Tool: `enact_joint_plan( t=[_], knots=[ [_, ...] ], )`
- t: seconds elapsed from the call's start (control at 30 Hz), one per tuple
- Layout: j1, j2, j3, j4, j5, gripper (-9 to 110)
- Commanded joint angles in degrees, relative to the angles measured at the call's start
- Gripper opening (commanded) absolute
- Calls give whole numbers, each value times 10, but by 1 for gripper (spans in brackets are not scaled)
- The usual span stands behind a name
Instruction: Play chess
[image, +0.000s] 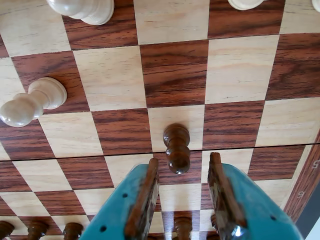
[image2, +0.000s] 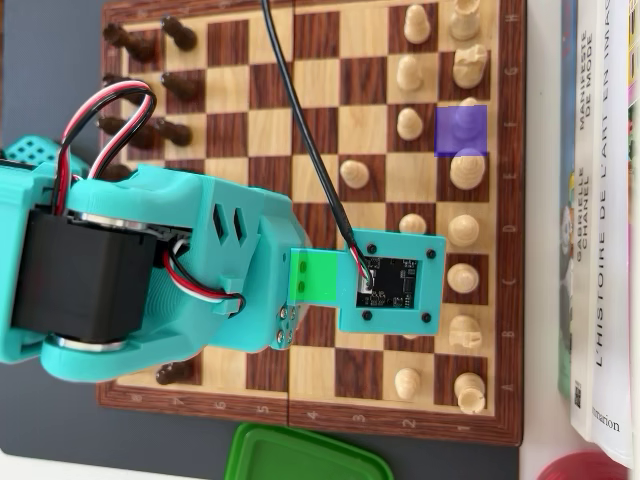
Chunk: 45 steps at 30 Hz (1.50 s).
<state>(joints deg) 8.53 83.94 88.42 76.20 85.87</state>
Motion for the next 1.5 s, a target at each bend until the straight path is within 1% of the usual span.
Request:
enact_joint_plan(
  t=[0.0,0.9,1.47],
  knots=[
    [2,2,-22,-2,-1,16],
    [2,-47,-23,-4,-4,16],
    [2,-50,-24,-4,-4,15]
  ],
)
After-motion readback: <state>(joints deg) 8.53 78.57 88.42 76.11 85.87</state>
